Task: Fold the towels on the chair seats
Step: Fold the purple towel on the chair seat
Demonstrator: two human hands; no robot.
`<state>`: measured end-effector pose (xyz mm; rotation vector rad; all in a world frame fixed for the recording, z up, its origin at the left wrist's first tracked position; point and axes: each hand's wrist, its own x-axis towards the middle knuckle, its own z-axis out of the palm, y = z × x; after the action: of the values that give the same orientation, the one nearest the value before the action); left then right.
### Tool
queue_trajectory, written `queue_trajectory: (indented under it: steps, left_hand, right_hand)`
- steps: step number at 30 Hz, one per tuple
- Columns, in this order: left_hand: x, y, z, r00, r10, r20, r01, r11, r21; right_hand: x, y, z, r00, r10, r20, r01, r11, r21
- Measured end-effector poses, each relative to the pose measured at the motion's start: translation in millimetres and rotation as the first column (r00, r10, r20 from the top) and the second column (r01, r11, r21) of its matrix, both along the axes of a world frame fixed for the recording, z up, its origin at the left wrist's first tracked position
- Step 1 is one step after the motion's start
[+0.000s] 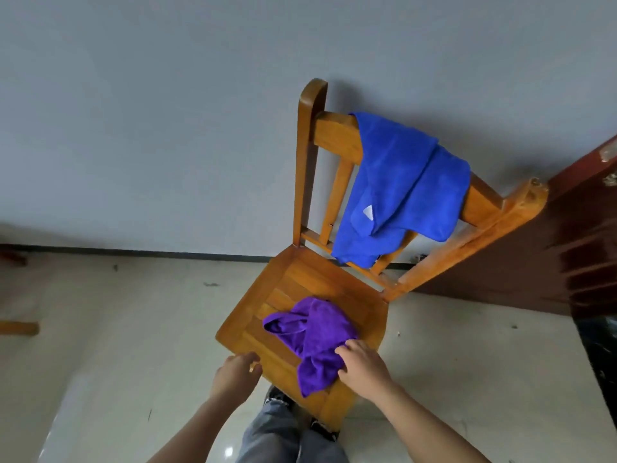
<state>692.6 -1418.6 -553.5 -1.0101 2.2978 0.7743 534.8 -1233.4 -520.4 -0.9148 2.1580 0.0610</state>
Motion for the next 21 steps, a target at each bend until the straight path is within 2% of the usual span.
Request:
queue_trajectory:
  steps: [6,12,15,19,21]
  left_hand:
    - [-24.4,-14.1,-33.1,0.997,0.076,-0.019,-0.077,0.996,-0.053]
    - [-72.1,-29.0,-94.3,0.998,0.004,0.06,0.003,0.994,-0.112]
    - [-92.8,-33.0,-122.6,0.992,-0.091,0.089,0.098,0.991,-0.086]
    - [-92.2,-26.7,-156.3,0.983,-0.132,0.131,0.13,0.991,0.023]
    - [-82.2,-20.3,-162.5,0.982,-0.142,0.121,0.143,0.99,0.0]
  right_hand:
    - [-2.6,-23.7,-55.8,1.0,0.005,0.021,-0.004,0.999,-0.048]
    - [-24.4,-40.3,-120.1,0.982,-0.162,-0.094,0.154,0.985,-0.08]
    - [-39.4,-43.3,-147.1,0.959,-0.247,-0.139,0.239,0.968,-0.072]
    - [-39.4,-40.1,-175.6,0.952,-0.303,-0.031,0.303,0.953,-0.029]
    - [-35.9,-35.7,-179.9,0.943,-0.33,-0.041,0.327,0.943,-0.057]
